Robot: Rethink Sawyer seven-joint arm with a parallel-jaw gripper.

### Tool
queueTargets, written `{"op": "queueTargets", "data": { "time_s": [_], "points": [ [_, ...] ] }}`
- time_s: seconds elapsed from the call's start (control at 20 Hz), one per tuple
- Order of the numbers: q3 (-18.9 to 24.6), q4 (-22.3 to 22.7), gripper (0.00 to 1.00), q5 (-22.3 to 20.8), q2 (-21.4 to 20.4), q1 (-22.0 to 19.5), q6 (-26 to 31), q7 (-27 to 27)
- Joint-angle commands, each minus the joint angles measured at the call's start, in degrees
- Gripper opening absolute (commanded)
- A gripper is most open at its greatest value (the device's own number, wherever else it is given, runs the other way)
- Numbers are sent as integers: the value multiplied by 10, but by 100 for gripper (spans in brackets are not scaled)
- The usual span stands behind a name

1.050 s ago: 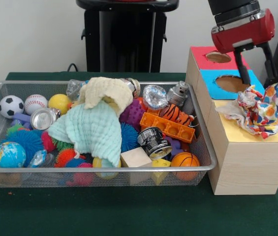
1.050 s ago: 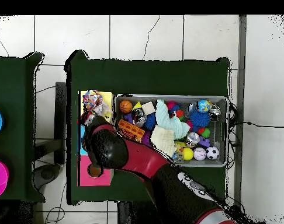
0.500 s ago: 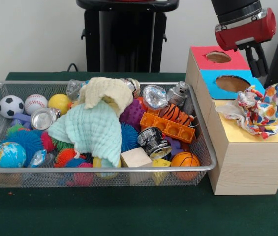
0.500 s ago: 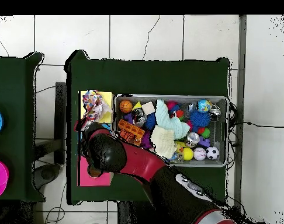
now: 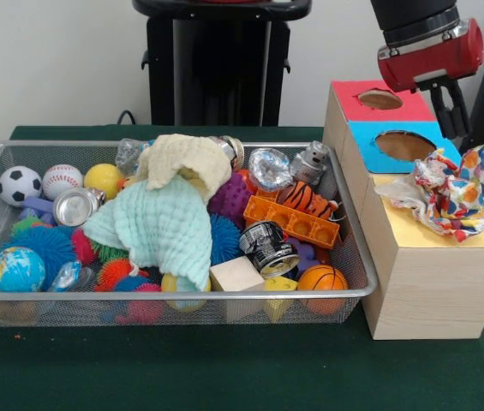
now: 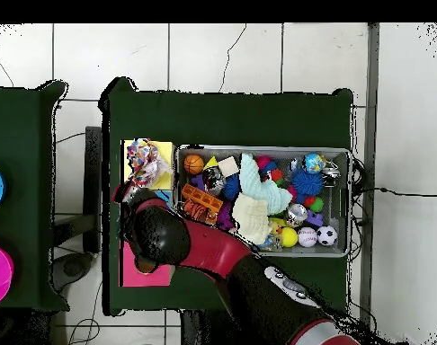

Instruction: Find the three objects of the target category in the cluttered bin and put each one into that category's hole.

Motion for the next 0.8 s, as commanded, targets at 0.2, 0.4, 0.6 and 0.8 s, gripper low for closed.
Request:
{"op": "queueTargets", "data": {
  "time_s": [0.2, 0.4, 0.6, 0.8],
  "points": [
    [-55, -75, 0, -47, 78, 23, -88, 82],
    [-86, -86, 0, -52, 96, 38, -101, 75],
    [-107, -93, 0, -51, 105, 48, -104, 74],
    [-123, -102, 0, -52, 123, 55, -104, 75]
  ]
}}
